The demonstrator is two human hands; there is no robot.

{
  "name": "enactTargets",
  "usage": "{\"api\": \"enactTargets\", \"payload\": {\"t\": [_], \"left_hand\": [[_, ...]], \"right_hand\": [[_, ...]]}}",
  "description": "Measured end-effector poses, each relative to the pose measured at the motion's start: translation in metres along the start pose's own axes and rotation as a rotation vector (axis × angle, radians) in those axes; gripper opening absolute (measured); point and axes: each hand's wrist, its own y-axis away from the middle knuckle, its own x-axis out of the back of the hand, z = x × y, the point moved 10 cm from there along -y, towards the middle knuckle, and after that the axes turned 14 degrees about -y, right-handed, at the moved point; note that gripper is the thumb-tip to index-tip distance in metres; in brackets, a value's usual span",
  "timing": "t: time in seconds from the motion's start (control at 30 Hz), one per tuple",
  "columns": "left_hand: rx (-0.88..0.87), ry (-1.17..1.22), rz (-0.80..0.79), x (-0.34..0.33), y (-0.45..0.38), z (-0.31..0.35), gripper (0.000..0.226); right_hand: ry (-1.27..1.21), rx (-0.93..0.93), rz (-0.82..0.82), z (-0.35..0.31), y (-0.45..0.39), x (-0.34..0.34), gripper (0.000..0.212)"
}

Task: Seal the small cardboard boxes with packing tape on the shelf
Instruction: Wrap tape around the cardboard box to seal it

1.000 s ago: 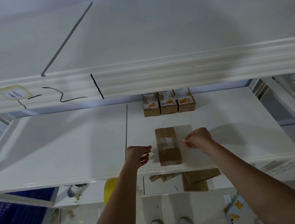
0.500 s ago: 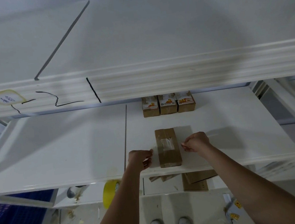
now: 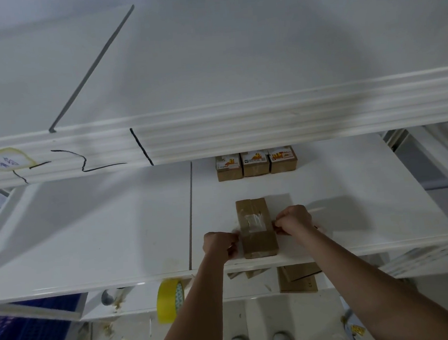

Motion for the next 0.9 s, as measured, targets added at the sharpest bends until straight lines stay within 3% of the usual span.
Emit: {"api": "enactTargets", "payload": {"t": [0.2, 0.47, 0.67, 0.77, 0.9], "left_hand": [[-0.013, -0.022, -0.056, -0.003, 0.005, 0.004, 0.026], [-0.218, -0.130, 0.204, 0.014, 0.010, 0.027, 0.003], [-0.264, -0.079, 0.231, 0.021, 0.012, 0.034, 0.010], [-0.259, -0.164, 0.200, 0.014, 0.014, 0.038, 0.023], [-0.277, -0.325, 0.244, 0.009, 0.017, 0.043, 0.019]], "right_hand": [[0.077, 0.064, 0.006, -0.005, 0.003, -0.004, 0.008], [0.294, 0.144, 0.027, -0.009, 0.011, -0.007, 0.008], [0.236, 0.209, 0.071, -0.014, 0.019, -0.006, 0.025], [0.279, 0.186, 0.002, -0.012, 0.022, -0.019, 0.022], [0.326, 0.164, -0.018, -0.012, 0.026, -0.026, 0.015]]}}
